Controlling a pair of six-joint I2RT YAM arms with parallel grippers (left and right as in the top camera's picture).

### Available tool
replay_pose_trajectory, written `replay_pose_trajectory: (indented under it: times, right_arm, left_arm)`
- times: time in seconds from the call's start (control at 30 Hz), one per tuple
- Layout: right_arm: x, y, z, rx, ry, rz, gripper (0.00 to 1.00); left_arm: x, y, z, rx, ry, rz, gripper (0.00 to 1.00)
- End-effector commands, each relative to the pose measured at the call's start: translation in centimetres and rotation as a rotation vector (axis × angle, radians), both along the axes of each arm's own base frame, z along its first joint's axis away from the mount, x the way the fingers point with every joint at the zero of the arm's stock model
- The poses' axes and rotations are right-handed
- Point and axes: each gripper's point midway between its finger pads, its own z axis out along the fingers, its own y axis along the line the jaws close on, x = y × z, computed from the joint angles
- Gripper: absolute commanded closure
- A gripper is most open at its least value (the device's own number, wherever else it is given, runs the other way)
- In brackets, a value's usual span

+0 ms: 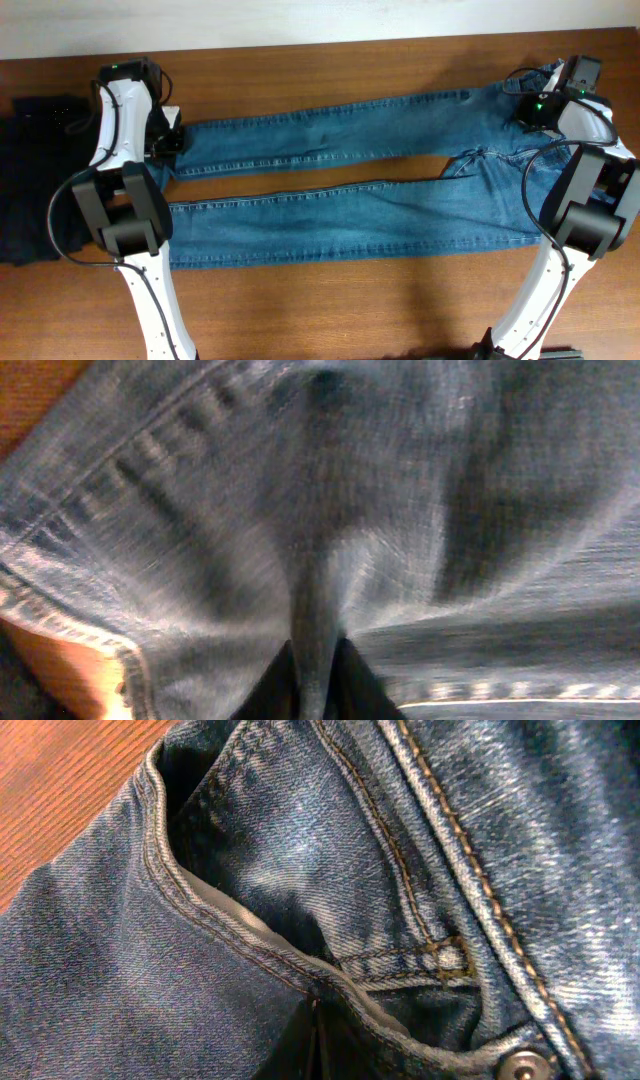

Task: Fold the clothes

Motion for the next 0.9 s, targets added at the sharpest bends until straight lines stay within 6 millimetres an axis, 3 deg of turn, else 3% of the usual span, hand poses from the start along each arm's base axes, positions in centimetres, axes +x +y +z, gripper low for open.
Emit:
replay_pose_trajectory:
  times: [0.0, 0.07, 0.1, 0.2, 0.33, 0.57, 0.73, 0.87]
  right_arm:
    - [-2.9, 0.2, -6.1, 0.025, 0.138, -0.026, 0.96]
    - [-2.8, 0.2, -6.1, 0.024, 0.136, -0.026, 0.96]
    - [-2.8, 0.2, -6.1, 0.023, 0.135, -0.026, 0.96]
    - [-2.7, 0.1, -6.0, 0.019, 0.131, -0.027, 0.96]
    - [-3.4, -1.6, -6.1, -0.061, 0.165, -0.071, 0.96]
    - [-5.3, -5.8, -6.0, -0.095, 0.179, -0.158, 0.96]
    - [-7.5, -9.4, -6.0, -0.081, 0.175, -0.228, 0.96]
    - [-8.4, -11.2, -5.9, -0.022, 0.133, -0.247, 0.96]
  left_arm:
    - [-0.5, 3.5, -0.1, 0.100, 0.016, 0.034, 0.29]
    - [-0.4, 3.7, -0.1, 0.101, 0.010, 0.040, 0.06]
    - [-0.3, 4.0, 0.0, 0.103, 0.003, 0.045, 0.01]
    - [0.6, 5.0, 0.9, 0.110, -0.043, 0.066, 0.01]
    - [2.4, 5.6, 4.2, 0.121, -0.143, 0.113, 0.01]
    - [5.6, 3.0, 9.8, 0.088, -0.322, 0.075, 0.01]
    - [6.3, -0.6, 10.3, -0.008, -0.345, 0.034, 0.01]
    - [5.9, -1.8, 9.8, -0.020, -0.322, 0.061, 0.01]
